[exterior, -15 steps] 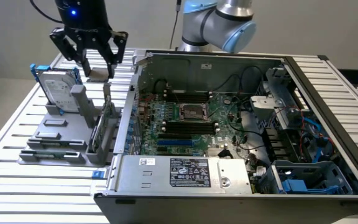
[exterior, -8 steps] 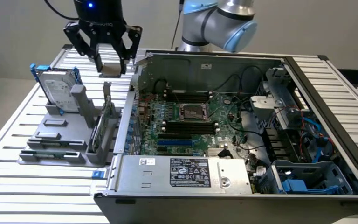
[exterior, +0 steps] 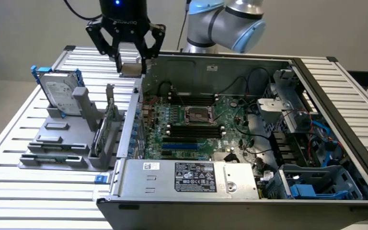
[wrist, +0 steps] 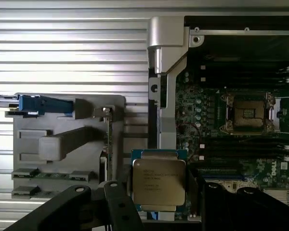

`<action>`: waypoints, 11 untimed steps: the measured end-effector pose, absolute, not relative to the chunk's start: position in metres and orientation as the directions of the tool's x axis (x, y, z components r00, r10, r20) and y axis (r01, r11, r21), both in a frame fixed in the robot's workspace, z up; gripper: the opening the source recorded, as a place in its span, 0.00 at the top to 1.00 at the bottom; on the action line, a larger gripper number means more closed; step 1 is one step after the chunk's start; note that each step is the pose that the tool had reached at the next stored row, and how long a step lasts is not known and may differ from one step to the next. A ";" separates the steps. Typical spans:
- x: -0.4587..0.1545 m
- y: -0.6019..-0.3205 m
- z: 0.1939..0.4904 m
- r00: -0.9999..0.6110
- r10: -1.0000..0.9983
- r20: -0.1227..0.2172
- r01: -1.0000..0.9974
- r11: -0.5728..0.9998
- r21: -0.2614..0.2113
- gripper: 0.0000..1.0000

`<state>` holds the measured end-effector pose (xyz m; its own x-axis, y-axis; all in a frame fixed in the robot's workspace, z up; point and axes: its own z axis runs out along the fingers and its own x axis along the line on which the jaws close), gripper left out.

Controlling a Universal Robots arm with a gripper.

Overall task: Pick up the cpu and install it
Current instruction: 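Pick up the cpu and move it towards the insertion slot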

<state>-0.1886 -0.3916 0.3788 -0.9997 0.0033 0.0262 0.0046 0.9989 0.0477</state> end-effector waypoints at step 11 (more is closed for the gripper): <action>-0.139 -0.390 0.378 -1.000 0.003 0.026 0.005 0.999 0.048 0.45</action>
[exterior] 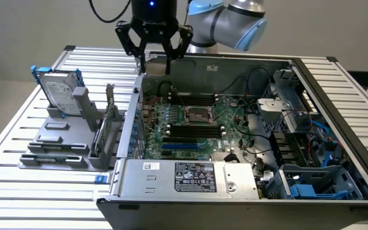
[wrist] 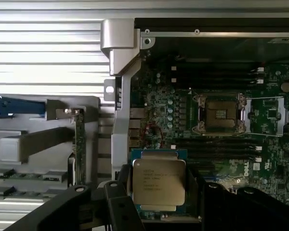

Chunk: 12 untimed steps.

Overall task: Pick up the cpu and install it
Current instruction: 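Pick up the cpu and move it towards the insertion slot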

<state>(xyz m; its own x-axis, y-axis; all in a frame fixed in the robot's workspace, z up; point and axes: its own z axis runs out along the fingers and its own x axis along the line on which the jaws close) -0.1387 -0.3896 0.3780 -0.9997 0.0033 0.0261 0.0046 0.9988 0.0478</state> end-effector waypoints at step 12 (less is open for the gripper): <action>-0.085 -0.372 0.360 -1.000 0.003 0.026 0.004 0.999 0.048 0.45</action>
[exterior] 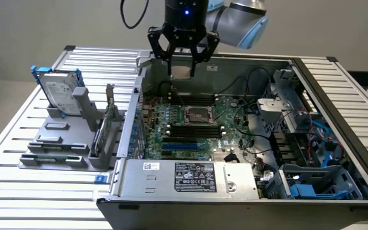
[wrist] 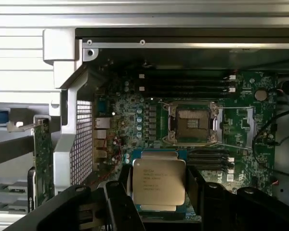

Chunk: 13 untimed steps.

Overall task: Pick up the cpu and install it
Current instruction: 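Pick up the cpu and move it towards the insertion slot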

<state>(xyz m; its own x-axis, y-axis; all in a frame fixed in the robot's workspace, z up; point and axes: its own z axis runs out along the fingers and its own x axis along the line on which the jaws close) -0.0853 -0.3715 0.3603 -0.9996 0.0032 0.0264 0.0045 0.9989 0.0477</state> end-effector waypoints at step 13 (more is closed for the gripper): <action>-0.054 -0.345 0.337 -1.000 0.003 0.026 0.004 0.999 0.048 0.45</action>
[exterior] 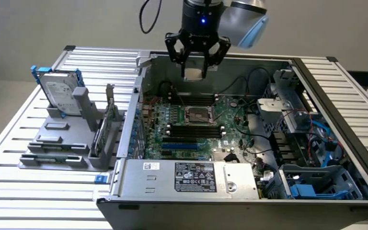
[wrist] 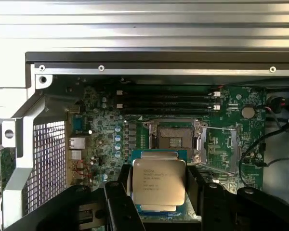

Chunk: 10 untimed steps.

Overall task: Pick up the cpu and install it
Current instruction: 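Pick up the cpu and move it towards the insertion slot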

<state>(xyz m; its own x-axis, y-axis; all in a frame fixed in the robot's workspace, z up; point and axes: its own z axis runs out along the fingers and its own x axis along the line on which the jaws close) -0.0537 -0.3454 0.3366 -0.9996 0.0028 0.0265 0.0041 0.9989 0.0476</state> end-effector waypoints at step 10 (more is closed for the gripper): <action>-0.032 -0.345 0.318 -1.000 0.003 0.026 0.004 0.999 0.048 0.45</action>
